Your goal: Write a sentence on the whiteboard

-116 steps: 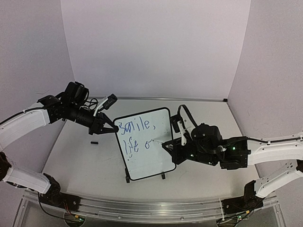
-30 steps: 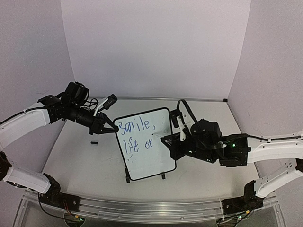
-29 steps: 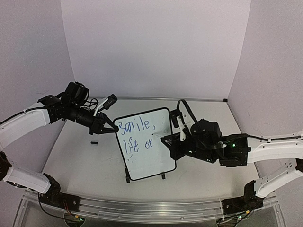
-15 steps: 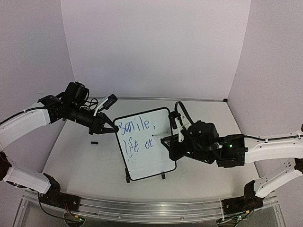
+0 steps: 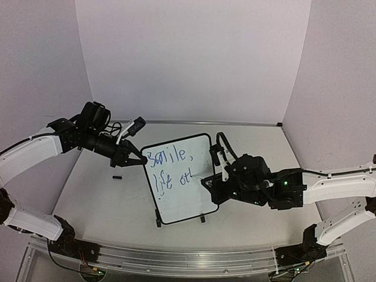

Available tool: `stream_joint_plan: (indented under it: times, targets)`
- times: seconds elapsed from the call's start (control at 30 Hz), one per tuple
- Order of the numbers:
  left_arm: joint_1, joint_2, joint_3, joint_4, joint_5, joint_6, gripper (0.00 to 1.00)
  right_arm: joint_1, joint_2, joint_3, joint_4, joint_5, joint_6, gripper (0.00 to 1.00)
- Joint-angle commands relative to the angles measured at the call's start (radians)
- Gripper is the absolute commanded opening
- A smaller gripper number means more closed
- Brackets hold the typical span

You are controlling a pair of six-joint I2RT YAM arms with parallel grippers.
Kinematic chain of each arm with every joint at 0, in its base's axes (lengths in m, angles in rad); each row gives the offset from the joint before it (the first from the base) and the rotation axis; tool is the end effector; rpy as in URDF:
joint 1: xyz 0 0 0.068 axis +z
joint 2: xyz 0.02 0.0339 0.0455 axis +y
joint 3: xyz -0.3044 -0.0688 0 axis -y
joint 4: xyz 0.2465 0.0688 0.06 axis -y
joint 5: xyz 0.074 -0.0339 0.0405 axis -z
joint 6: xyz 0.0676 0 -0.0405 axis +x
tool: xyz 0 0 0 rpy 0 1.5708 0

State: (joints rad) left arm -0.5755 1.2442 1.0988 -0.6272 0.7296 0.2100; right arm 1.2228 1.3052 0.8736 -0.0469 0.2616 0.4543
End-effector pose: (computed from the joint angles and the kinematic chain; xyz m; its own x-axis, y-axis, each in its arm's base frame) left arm 0.1970 -0.1815 0.3386 -0.4047 0.4478 -0.7974 0.9105 0.2784 -0.3058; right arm 0.1231 0.2880 0.2945 -0.5052 -0.1497 -0.8499 -0.6767 0.6799 0.2825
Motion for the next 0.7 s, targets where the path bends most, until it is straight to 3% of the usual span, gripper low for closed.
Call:
stream_joint_plan:
  times: [0.0,0.67]
  targets:
    - [0.008,0.003,0.011,0.029,-0.057,0.023,0.00,-0.002,-0.002,-0.012,-0.021,-0.017,0.026,0.00]
    - [0.008,-0.003,0.010,0.027,-0.058,0.022,0.00,-0.002,0.023,0.026,-0.017,0.015,0.013,0.00]
